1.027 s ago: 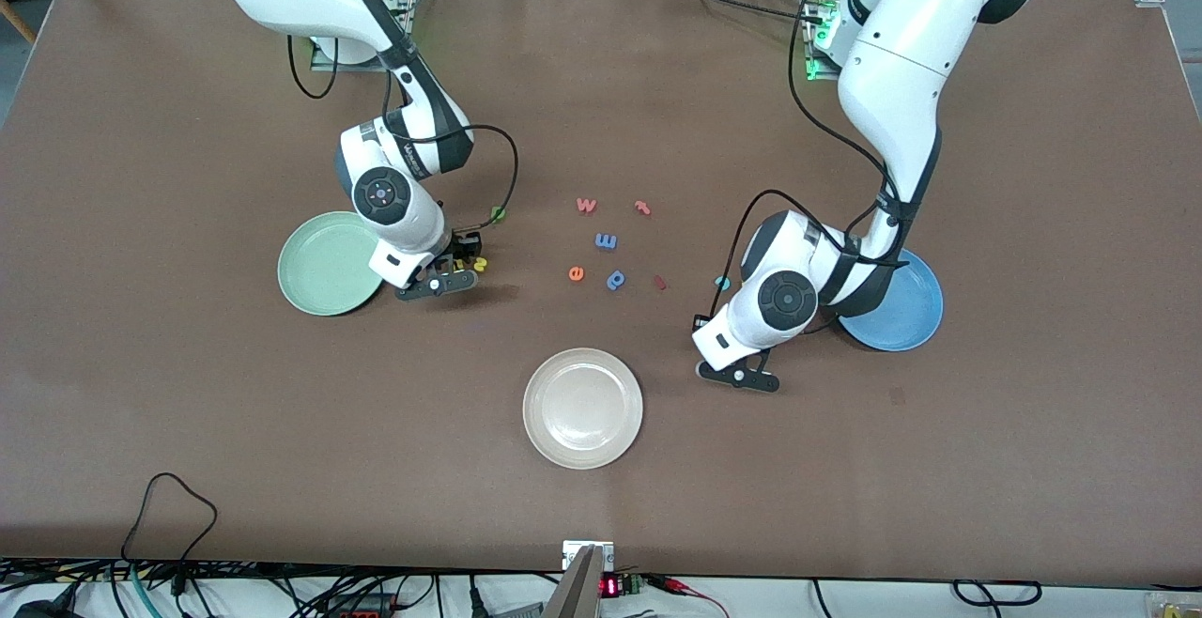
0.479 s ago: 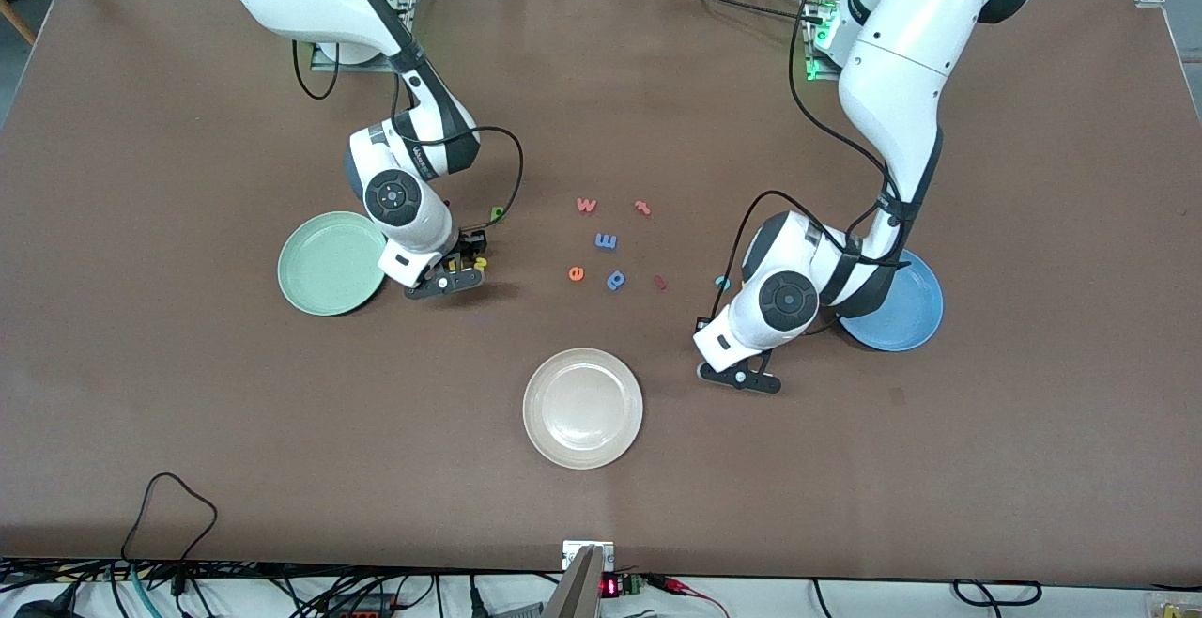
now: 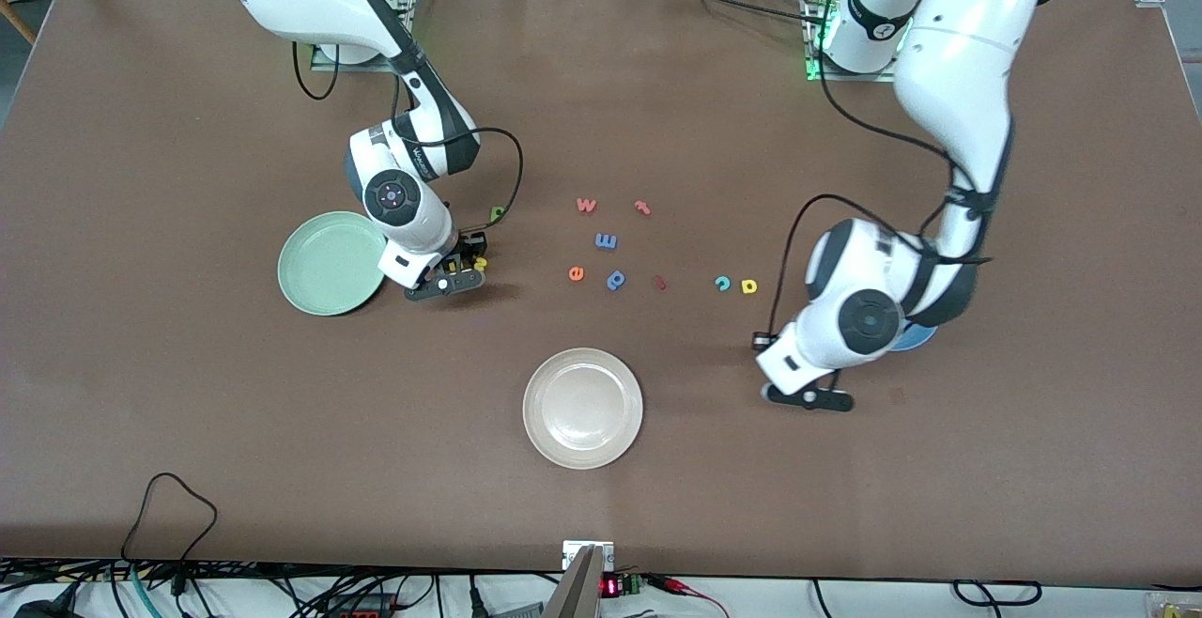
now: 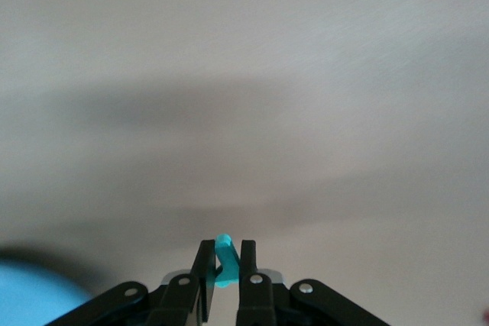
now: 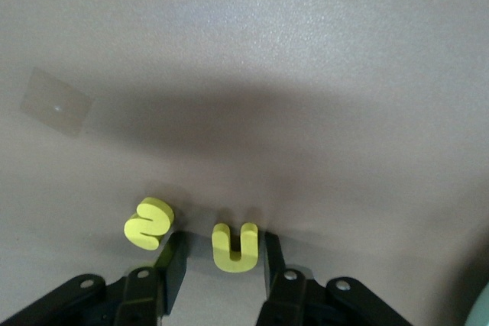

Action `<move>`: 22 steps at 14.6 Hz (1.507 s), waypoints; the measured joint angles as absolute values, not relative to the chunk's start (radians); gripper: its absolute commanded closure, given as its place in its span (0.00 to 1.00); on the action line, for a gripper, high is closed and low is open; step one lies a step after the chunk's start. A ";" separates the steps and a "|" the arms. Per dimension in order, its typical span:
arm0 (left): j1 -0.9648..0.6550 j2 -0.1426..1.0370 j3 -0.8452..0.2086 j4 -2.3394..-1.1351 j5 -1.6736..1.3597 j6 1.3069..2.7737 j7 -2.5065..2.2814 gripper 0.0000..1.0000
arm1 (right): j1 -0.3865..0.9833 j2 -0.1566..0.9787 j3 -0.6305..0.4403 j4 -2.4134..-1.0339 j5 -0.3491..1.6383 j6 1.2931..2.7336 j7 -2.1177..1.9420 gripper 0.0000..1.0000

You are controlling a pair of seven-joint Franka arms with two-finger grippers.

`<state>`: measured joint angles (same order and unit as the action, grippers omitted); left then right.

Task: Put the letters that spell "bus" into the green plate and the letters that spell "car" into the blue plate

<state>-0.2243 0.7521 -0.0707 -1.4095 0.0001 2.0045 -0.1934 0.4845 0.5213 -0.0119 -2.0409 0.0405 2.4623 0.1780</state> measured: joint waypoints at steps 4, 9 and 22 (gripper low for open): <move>-0.110 0.668 -0.066 -1.471 0.003 1.839 -0.086 0.99 | 0.484 0.521 -0.014 -2.040 0.039 2.466 0.174 0.68; 0.025 0.651 -0.065 -1.615 0.003 1.863 0.028 0.44 | 0.484 0.519 -0.018 -2.040 0.039 2.467 0.159 1.00; -0.103 0.601 -0.145 -1.634 0.002 1.860 -0.112 0.59 | 0.122 0.385 -0.050 -2.038 0.039 2.246 -0.032 0.19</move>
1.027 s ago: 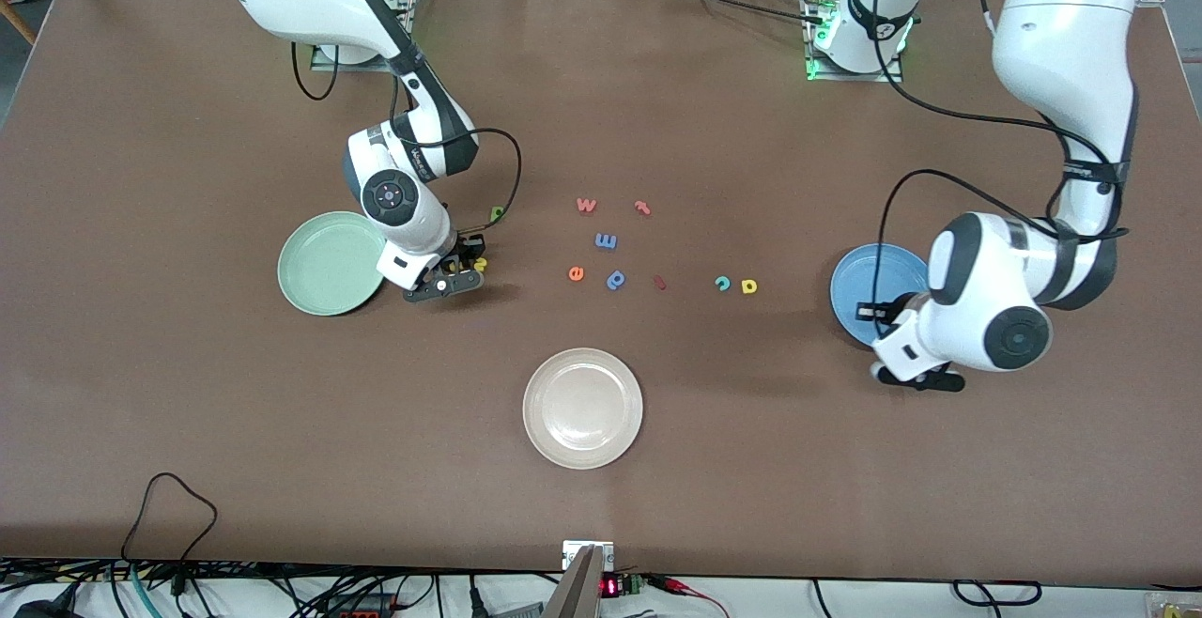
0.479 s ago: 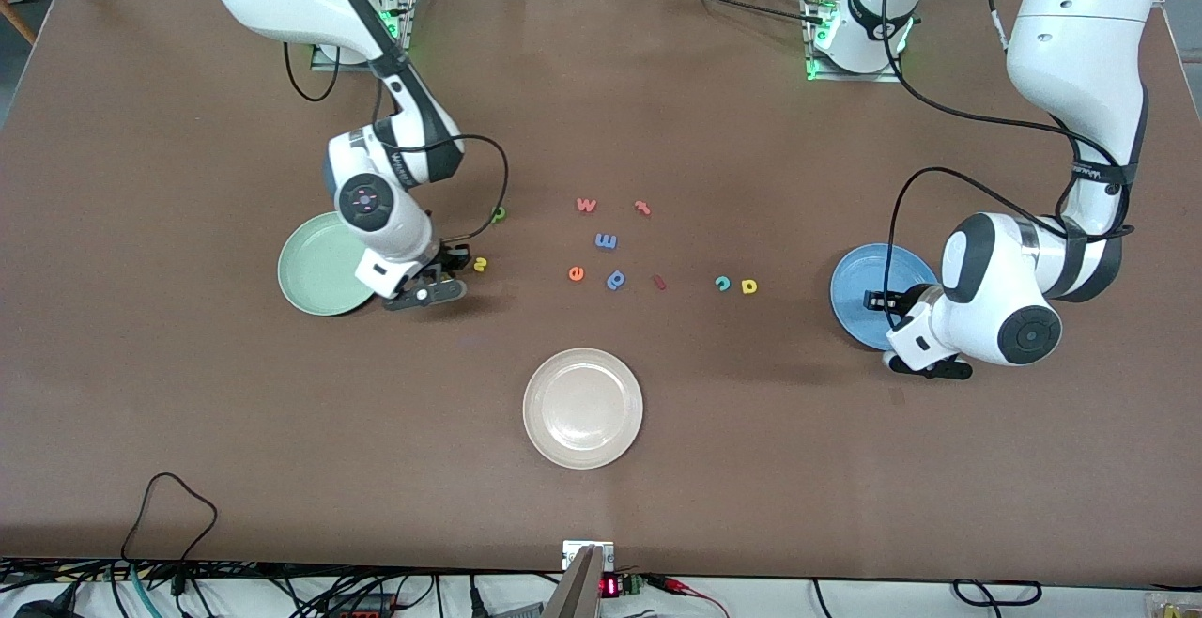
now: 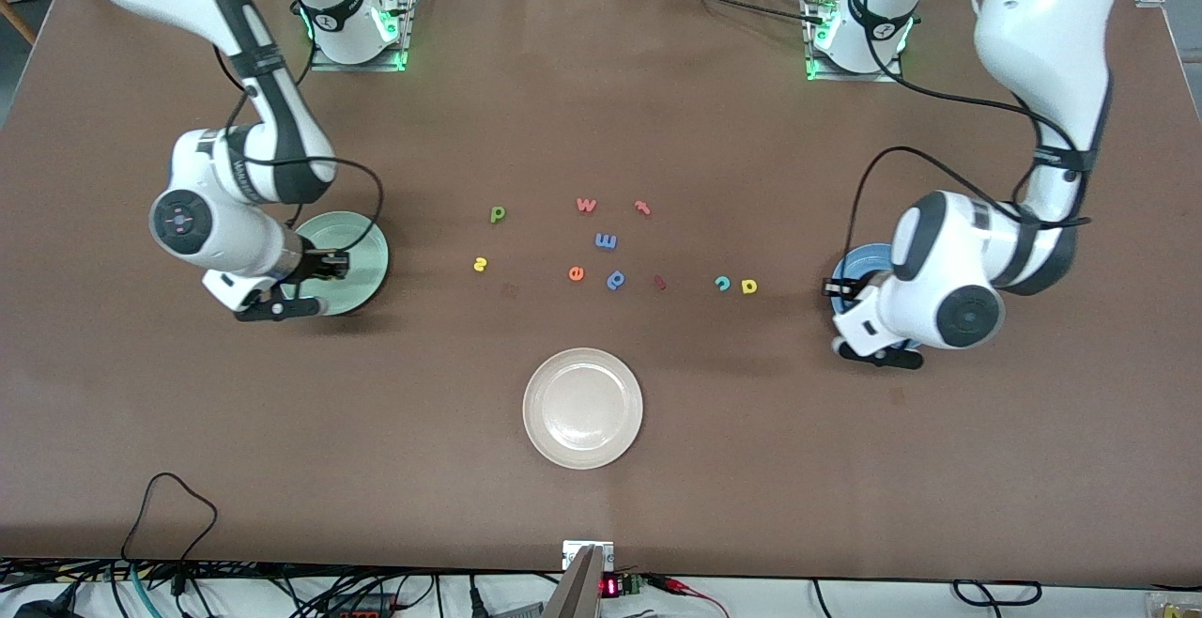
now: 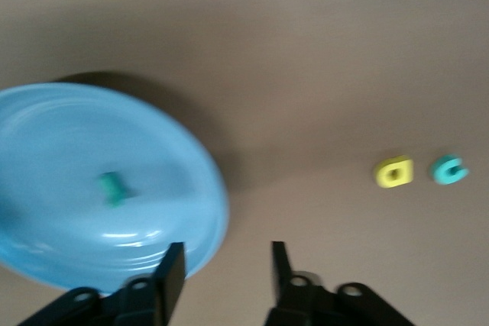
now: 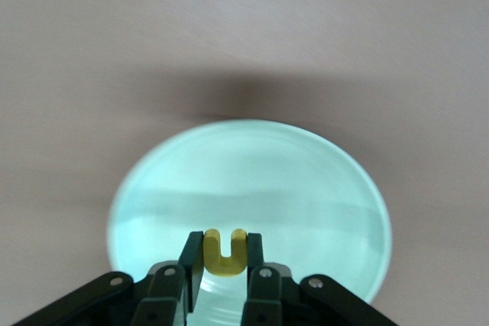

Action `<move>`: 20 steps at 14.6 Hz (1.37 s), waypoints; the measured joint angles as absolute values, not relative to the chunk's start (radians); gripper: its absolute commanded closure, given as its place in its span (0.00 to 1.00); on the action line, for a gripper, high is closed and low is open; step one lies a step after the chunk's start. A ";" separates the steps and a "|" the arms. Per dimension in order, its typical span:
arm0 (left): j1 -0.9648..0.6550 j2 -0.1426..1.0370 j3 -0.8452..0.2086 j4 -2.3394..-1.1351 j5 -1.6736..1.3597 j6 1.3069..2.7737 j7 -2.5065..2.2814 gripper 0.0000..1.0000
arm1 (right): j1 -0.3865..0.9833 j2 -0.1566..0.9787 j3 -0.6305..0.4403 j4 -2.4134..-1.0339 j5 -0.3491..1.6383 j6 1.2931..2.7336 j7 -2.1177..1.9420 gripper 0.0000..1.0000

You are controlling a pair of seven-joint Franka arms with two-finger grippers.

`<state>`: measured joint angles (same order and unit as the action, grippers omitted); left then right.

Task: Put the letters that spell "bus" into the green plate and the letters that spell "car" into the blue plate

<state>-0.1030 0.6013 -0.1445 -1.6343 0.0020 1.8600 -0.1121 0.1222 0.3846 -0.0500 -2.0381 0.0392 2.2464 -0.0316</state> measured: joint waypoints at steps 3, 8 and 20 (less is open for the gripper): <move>-0.184 0.625 -0.147 -1.653 0.002 1.928 -0.212 0.59 | 0.108 0.405 -0.047 -2.043 0.039 2.249 -0.038 0.00; -0.250 0.669 -0.148 -1.655 0.002 2.020 -0.310 0.58 | 0.151 0.390 -0.025 -2.024 0.044 2.261 0.007 0.13; -0.279 0.682 -0.146 -1.746 0.002 2.169 -0.331 0.57 | 0.495 0.462 -0.014 -2.000 0.045 2.376 0.627 0.56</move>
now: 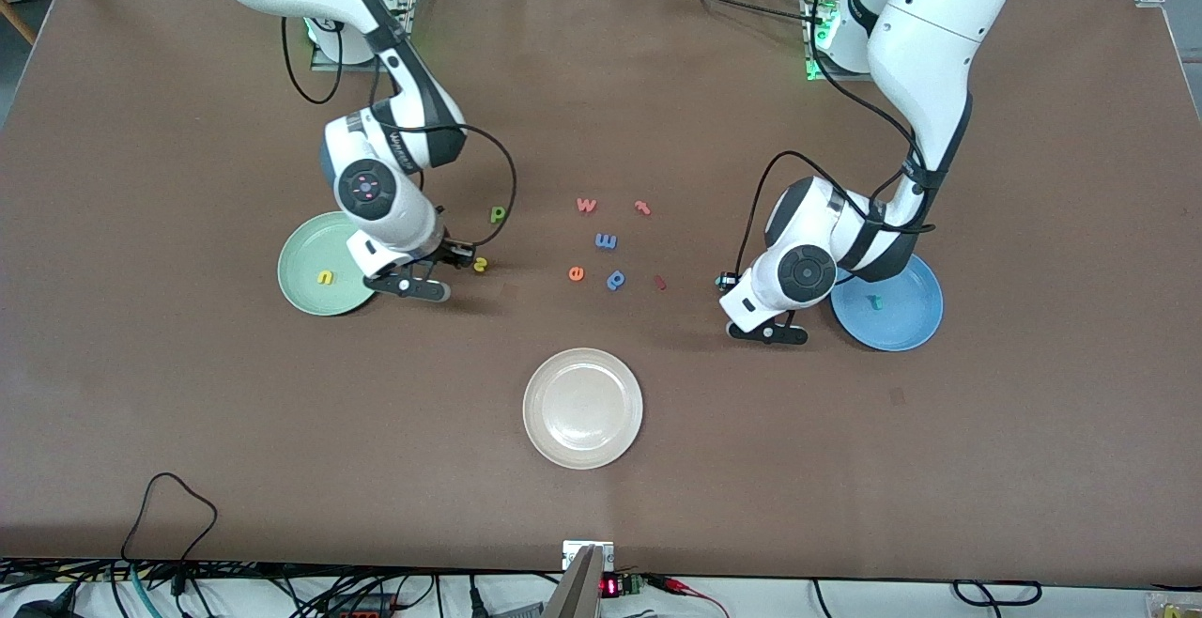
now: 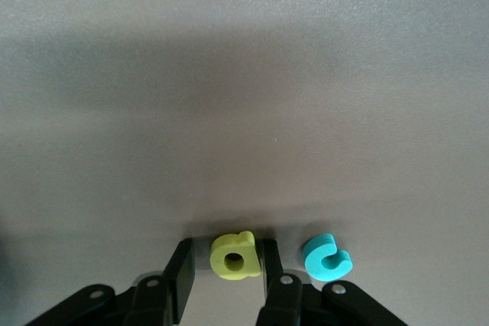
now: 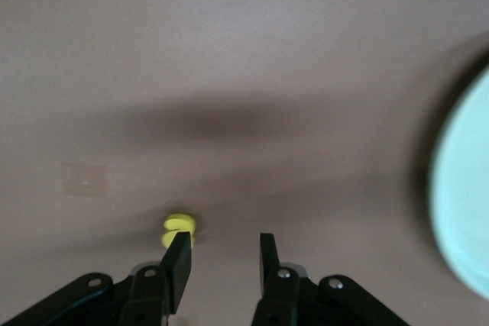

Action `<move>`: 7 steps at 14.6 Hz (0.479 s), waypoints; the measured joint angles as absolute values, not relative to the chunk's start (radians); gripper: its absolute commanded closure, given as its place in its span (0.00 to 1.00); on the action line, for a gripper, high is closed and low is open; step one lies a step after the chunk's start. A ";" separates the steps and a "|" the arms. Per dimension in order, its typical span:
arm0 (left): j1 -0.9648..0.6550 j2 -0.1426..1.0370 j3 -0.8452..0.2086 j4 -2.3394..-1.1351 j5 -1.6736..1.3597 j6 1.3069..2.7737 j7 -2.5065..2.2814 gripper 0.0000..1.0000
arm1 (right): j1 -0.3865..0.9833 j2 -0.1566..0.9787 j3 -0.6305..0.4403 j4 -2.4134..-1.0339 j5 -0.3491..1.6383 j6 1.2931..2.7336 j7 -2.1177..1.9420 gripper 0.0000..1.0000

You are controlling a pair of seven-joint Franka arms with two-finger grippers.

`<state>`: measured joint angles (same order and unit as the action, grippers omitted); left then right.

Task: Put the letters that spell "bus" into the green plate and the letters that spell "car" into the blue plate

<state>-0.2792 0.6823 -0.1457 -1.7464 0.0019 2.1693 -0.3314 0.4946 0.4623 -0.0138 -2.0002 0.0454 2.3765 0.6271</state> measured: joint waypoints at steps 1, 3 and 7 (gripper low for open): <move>-0.279 0.682 -0.146 -1.747 0.002 2.170 -0.332 0.62 | 0.509 0.478 -0.014 -1.993 0.045 2.388 0.646 0.55; -0.279 0.682 -0.146 -1.747 0.002 2.172 -0.334 0.80 | 0.522 0.505 -0.014 -1.969 0.045 2.392 0.666 0.55; -0.279 0.680 -0.147 -1.748 0.002 2.173 -0.335 0.91 | 0.524 0.529 -0.016 -1.944 0.045 2.392 0.666 0.54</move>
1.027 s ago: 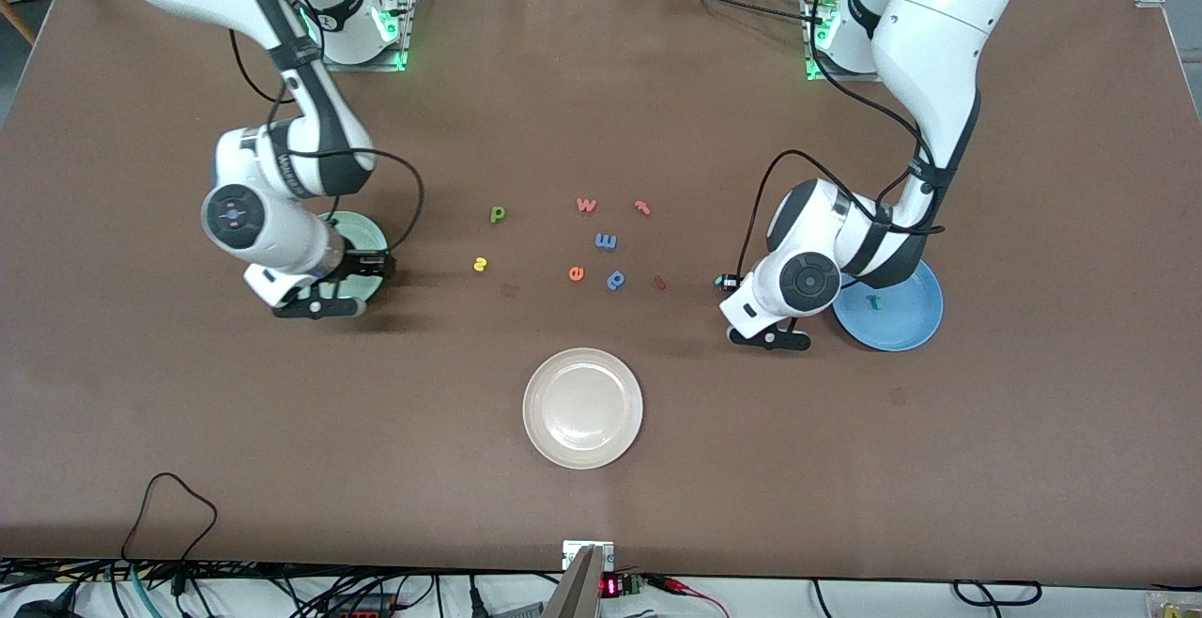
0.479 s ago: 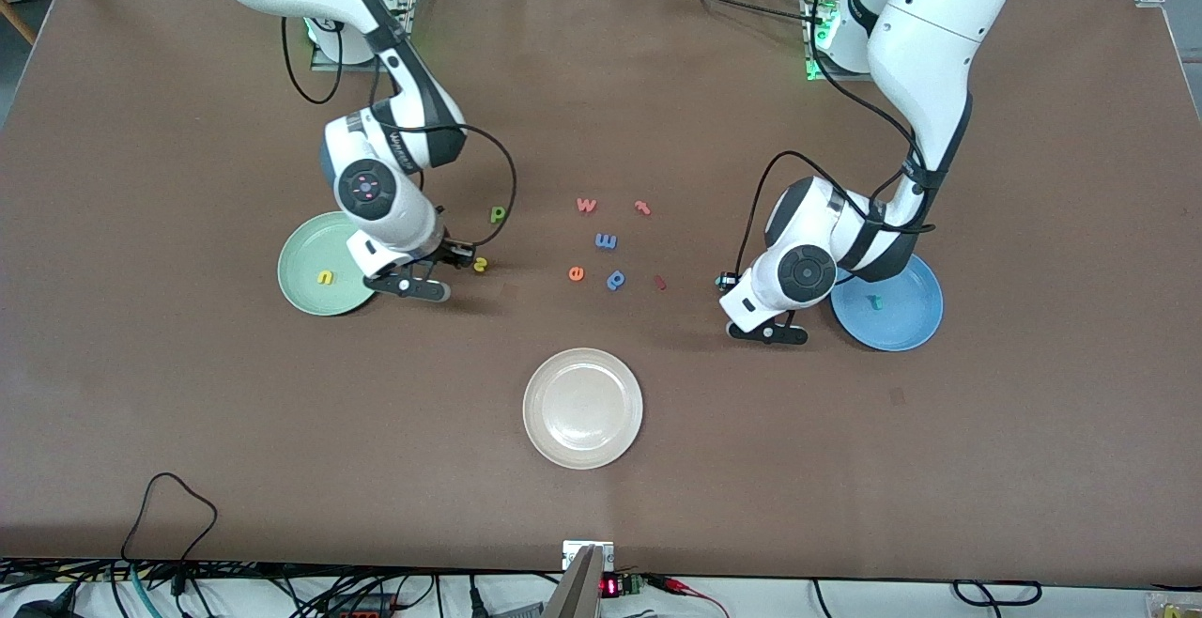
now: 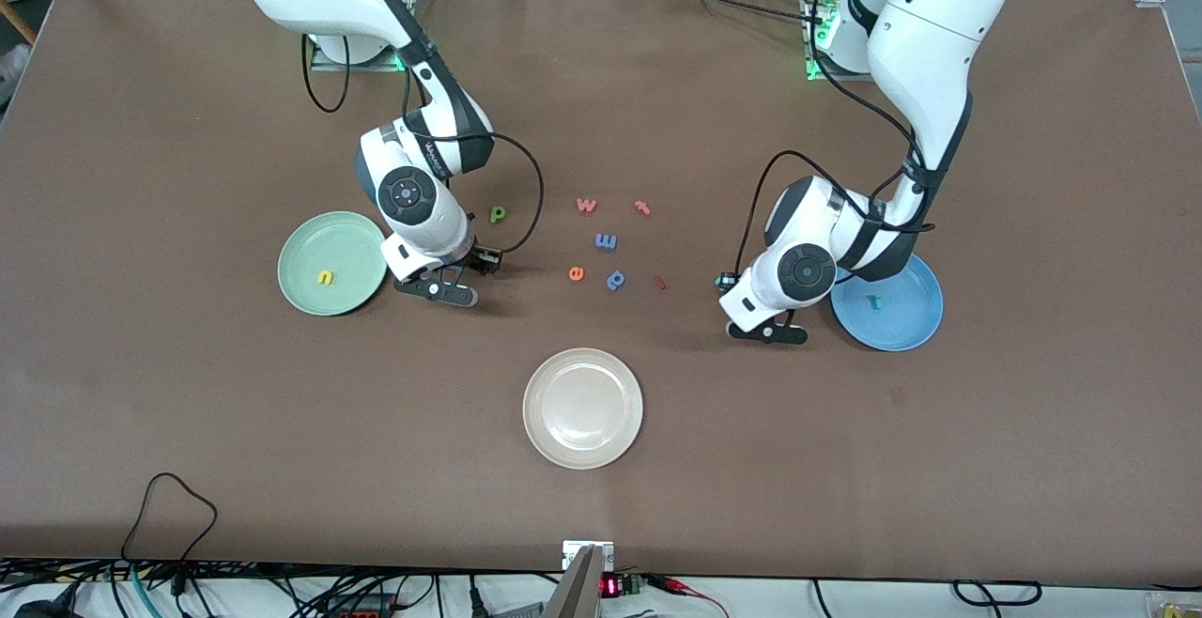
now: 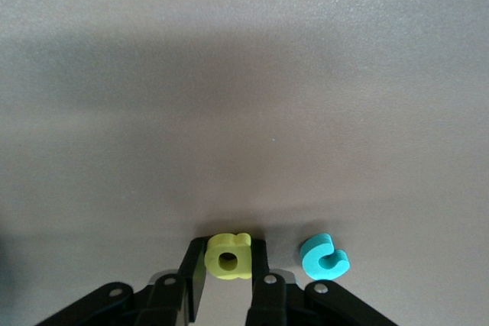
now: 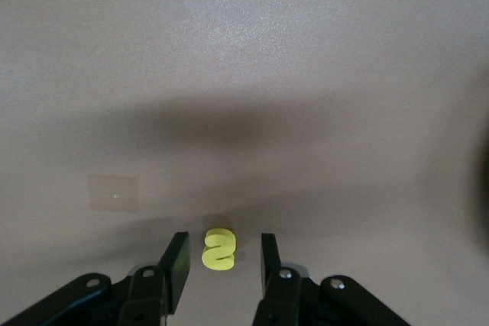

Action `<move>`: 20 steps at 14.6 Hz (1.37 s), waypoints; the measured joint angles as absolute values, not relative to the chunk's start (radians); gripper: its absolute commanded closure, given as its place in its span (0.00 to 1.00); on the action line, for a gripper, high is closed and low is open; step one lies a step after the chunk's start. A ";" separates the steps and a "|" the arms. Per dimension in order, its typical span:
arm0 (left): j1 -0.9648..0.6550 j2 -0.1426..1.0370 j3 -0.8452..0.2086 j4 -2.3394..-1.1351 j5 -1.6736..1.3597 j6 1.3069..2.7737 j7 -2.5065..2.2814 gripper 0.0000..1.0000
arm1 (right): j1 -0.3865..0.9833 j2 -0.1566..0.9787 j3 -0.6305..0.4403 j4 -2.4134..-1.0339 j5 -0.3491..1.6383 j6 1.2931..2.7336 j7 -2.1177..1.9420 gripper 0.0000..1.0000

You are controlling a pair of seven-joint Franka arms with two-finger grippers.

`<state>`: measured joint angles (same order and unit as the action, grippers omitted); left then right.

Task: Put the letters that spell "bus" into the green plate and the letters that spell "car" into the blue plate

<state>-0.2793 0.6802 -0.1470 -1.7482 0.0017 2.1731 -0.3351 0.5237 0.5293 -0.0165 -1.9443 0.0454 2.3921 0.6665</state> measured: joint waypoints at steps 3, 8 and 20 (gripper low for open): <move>-0.278 0.676 -0.146 -1.748 0.002 2.173 -0.335 0.91 | 0.534 0.554 -0.016 -1.944 0.045 2.409 0.666 0.54; -0.208 0.583 -0.126 -1.742 0.003 2.044 -0.333 0.90 | 0.544 0.577 -0.016 -1.939 0.045 2.427 0.667 0.80; 0.063 0.556 -0.128 -1.798 0.069 1.948 -0.134 0.35 | 0.431 0.494 -0.039 -1.898 0.046 2.271 0.462 1.00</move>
